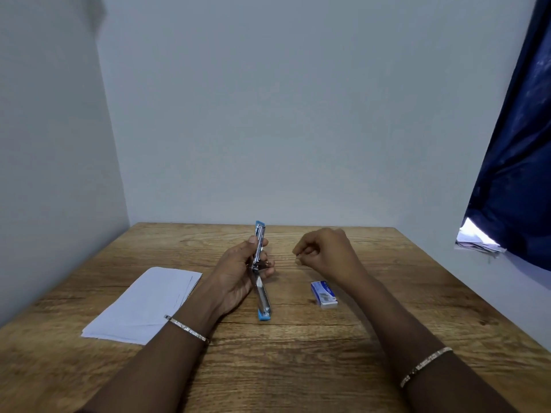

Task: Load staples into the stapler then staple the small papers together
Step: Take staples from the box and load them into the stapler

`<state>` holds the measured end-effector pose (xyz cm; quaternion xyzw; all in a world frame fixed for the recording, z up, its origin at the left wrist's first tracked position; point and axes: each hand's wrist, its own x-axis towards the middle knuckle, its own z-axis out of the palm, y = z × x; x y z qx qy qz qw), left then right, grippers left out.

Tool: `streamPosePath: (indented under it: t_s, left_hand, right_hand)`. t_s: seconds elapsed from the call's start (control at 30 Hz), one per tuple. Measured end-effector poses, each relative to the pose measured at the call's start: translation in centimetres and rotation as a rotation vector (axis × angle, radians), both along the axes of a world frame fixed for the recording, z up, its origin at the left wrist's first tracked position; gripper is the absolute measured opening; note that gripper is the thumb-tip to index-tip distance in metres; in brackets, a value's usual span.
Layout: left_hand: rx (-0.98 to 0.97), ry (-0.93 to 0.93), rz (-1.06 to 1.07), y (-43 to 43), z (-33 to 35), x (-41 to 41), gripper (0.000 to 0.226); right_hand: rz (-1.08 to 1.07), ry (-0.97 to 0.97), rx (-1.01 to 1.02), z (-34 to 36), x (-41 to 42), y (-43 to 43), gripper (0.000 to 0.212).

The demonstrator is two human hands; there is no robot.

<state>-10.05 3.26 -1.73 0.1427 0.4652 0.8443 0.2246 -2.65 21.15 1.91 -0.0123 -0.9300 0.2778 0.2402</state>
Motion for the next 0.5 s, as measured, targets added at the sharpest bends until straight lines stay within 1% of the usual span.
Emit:
streamPosePath:
  t_s: [0.1, 0.17, 0.27, 0.4, 0.5]
  left_hand:
    - [-0.005, -0.05, 0.001, 0.14, 0.19, 0.2, 0.029]
    - [0.0, -0.077, -0.007, 0.18, 0.23, 0.31, 0.03]
    - [0.0, -0.103, -0.011, 0.17, 0.29, 0.37, 0.032]
    - [-0.001, -0.096, -0.028, 0.14, 0.31, 0.38, 0.031]
    - [-0.003, -0.081, -0.034, 0.17, 0.19, 0.31, 0.027]
  right_hand:
    - [-0.022, -0.08, 0.127, -0.65, -0.48, -0.22, 0.013]
    - [-0.036, -0.12, 0.138, -0.95, -0.61, -0.33, 0.012]
    - [-0.052, -0.128, 0.168, -1.14, -0.64, -0.49, 0.012]
    - [-0.05, -0.156, 0.303, -1.07, -0.5, -0.89, 0.013]
    - [-0.037, -0.185, 0.312, -0.88, -0.33, -0.94, 0.013]
